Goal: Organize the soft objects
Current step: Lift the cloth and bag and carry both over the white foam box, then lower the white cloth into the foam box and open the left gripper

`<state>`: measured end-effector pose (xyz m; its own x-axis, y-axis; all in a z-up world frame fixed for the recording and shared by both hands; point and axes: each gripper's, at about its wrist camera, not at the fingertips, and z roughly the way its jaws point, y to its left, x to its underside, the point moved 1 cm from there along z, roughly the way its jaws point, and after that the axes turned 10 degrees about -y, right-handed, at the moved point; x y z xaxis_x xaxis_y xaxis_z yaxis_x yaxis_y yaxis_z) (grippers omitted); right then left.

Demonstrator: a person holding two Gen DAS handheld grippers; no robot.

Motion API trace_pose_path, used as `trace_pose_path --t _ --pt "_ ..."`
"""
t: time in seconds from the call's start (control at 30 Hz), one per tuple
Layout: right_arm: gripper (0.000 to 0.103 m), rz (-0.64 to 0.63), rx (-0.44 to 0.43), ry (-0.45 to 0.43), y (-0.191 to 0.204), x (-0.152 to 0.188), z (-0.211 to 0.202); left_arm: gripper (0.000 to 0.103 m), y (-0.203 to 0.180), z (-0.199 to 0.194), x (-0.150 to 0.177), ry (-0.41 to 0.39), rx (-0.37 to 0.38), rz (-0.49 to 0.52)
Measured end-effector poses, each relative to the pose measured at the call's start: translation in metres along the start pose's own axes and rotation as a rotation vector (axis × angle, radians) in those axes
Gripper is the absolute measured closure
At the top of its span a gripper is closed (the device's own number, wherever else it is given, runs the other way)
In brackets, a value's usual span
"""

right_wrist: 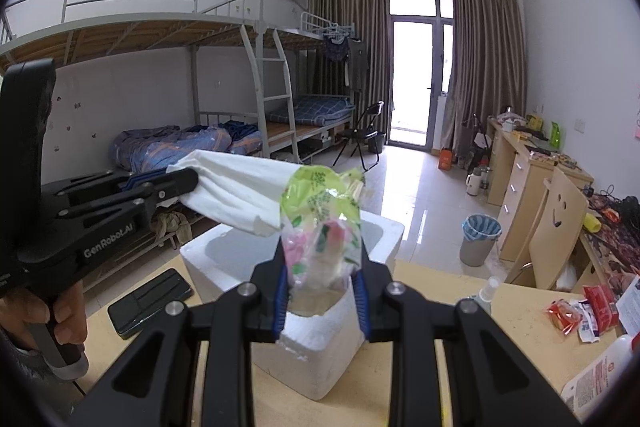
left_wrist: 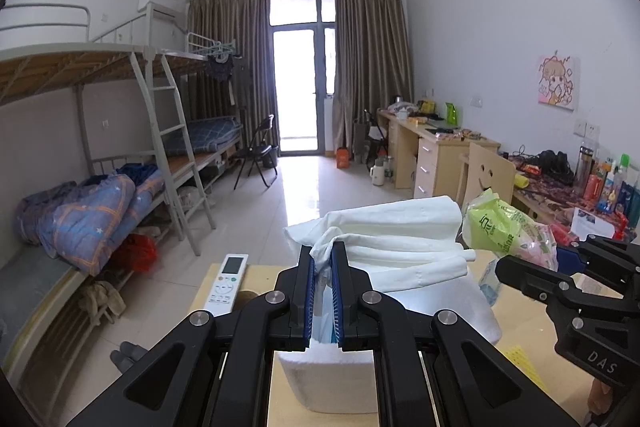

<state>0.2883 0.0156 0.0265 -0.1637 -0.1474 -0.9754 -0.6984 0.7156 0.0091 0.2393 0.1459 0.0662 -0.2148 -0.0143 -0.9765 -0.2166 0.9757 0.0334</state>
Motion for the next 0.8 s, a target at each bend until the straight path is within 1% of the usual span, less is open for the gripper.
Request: trace_pose_path --t 0.07,0.2,0.37,0.47,0.57,0.63,0.67,0.7,0.73,0.77,0.8 --pt "0.071 -0.003 0.005 0.001 -0.001 -0.001 0.001 0.095 -0.001 0.004 -0.001 0.003 -0.001 0.005" --pt "0.071 0.006 0.024 -0.007 -0.005 -0.002 -0.006 0.095 -0.008 0.014 -0.003 0.014 0.022 0.014" --pt "0.071 0.028 0.072 -0.015 -0.016 -0.005 -0.016 0.095 -0.024 0.027 -0.001 0.049 0.068 0.025" --pt "0.071 0.037 0.093 -0.01 -0.02 -0.004 -0.019 0.095 -0.024 0.033 0.001 0.067 0.082 0.015" --pt "0.071 0.041 0.102 -0.006 -0.021 -0.005 -0.02 0.093 -0.023 0.039 0.002 0.086 0.078 0.007" --pt "0.071 0.04 0.106 -0.006 -0.02 -0.005 -0.02 0.085 -0.022 0.043 0.003 0.099 0.084 -0.003" --pt "0.071 0.042 0.109 -0.007 -0.02 -0.005 -0.021 0.075 -0.021 0.044 0.004 0.105 0.087 -0.007" --pt "0.071 0.044 0.111 -0.007 -0.02 -0.006 -0.02 0.062 -0.022 0.046 0.002 0.105 0.083 -0.011" --pt "0.071 0.044 0.11 -0.007 -0.019 -0.006 -0.02 0.054 -0.022 0.047 0.002 0.103 0.074 -0.014" --pt "0.071 0.044 0.112 -0.007 -0.018 -0.006 -0.02 0.036 -0.021 0.046 0.002 0.1 0.069 -0.014" --pt "0.071 0.042 0.115 -0.006 -0.017 -0.007 -0.019 0.021 -0.021 0.045 0.002 0.095 0.061 -0.014"
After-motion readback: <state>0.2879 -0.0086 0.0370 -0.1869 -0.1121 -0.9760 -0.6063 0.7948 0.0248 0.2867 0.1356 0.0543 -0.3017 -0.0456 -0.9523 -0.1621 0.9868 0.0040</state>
